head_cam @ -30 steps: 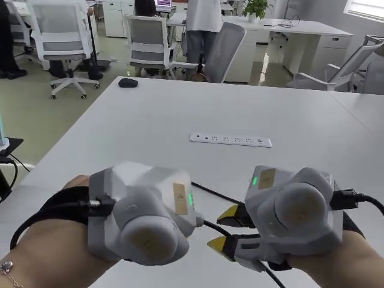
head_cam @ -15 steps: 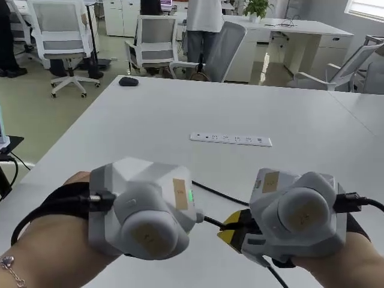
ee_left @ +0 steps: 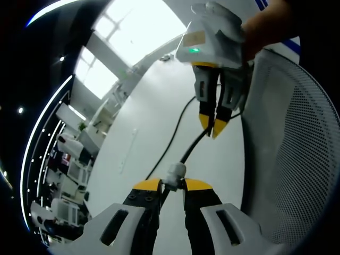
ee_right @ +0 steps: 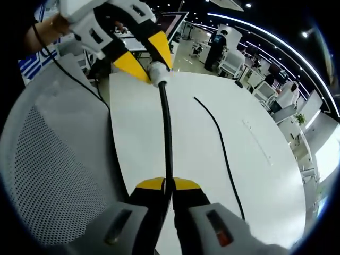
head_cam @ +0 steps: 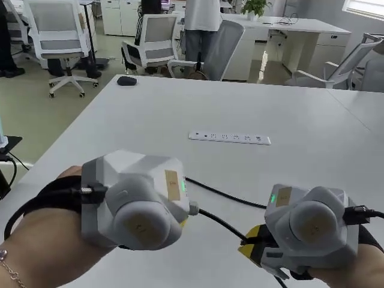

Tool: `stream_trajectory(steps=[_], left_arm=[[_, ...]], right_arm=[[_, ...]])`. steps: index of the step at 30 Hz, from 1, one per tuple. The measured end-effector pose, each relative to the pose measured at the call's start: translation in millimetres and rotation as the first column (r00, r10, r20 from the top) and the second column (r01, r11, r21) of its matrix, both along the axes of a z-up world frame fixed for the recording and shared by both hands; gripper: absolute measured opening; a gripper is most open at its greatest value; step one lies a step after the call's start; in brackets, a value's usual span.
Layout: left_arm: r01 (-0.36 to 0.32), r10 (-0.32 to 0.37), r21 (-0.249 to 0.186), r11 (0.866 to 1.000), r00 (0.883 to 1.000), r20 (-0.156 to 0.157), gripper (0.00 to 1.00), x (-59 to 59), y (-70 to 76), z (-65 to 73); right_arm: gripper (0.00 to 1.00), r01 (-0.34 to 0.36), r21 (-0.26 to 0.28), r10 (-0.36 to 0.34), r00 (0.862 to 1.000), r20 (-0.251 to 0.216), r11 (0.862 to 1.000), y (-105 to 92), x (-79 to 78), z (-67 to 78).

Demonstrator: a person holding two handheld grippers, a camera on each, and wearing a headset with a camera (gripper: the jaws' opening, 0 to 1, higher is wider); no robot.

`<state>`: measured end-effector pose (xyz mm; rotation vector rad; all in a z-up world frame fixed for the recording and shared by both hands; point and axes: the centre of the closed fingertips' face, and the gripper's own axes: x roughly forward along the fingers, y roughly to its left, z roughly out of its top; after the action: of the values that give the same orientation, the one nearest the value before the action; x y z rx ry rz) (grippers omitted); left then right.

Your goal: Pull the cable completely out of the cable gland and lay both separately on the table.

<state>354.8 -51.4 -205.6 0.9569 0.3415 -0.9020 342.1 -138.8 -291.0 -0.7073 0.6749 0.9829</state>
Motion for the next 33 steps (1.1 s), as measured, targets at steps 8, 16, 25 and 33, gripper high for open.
stream_trajectory(steps=[8, 16, 25, 33], left_arm=[[0.004, -0.004, 0.002, 1.0, 1.0, -0.003, 0.17, -0.3, -0.1, -0.4], [0.005, -0.005, 0.01, 1.0, 1.0, -0.006, 0.17, -0.3, -0.5, -1.3], [0.01, -0.01, 0.011, 1.0, 1.0, -0.007, 0.17, -1.9, -0.8, -0.4], [-0.011, 0.011, -0.007, 1.0, 1.0, -0.009, 0.17, 2.6, 4.3, -1.6]], right_arm=[[0.07, 0.028, -0.037, -0.029, 0.999, -0.022, 0.999, -9.0, -1.3, -8.9], [0.17, -0.04, 0.164, 0.034, 0.999, 0.038, 0.986, 40.6, -0.2, 38.5], [0.09, -0.1, 0.219, 0.073, 0.989, 0.128, 0.971, 66.0, 10.3, 64.1], [0.03, -0.097, 0.147, 0.079, 0.989, 0.124, 0.984, 52.3, 12.0, 49.1]])
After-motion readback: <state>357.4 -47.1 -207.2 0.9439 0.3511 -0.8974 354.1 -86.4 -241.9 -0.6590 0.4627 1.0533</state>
